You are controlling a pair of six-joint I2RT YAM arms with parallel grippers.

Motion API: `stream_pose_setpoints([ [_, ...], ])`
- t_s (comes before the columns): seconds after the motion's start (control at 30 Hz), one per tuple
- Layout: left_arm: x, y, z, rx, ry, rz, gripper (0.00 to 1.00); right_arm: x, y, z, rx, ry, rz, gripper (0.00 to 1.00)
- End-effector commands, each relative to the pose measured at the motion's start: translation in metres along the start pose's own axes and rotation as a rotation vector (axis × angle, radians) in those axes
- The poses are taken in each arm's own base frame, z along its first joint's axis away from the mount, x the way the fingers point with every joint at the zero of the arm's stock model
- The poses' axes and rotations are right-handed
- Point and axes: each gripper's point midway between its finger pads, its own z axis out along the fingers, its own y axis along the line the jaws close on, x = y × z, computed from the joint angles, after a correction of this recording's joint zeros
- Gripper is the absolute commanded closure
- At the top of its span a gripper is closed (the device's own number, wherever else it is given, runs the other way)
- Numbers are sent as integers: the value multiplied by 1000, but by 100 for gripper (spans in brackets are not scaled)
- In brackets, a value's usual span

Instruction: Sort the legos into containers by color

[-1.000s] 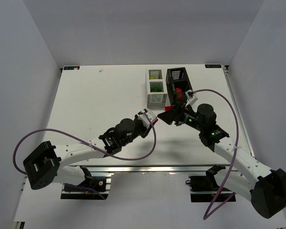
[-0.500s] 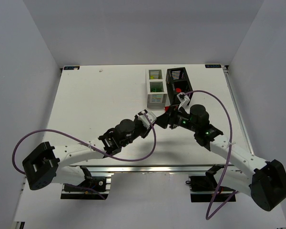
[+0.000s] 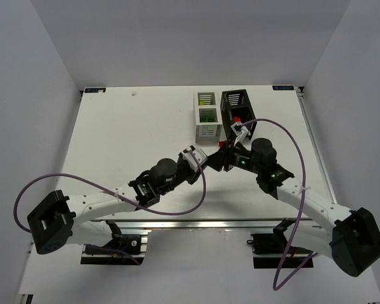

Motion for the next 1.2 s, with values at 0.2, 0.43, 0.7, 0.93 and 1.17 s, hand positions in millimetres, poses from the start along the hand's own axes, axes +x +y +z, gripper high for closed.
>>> stream_pose_setpoints([
  [0.2, -20, -9, -5, 47, -66, -30, 89, -8, 23, 1, -126, -21, -106, 81],
  [0.43, -30, 9, -13, -42, -104, -41, 65, -16, 29, -6, -130, -60, -147, 99],
  [0.7, -39, 7, -24, -11, -92, -38, 38, -34, 26, -18, -85, -135, -225, 100],
  [0.93, -65, 7, -58, 38, -175, 2, 23, -51, 19, -35, -73, -175, -226, 100],
  [1.17, -88, 14, -77, 29, -235, -35, 25, -51, 22, -53, -162, -154, -329, 100],
])
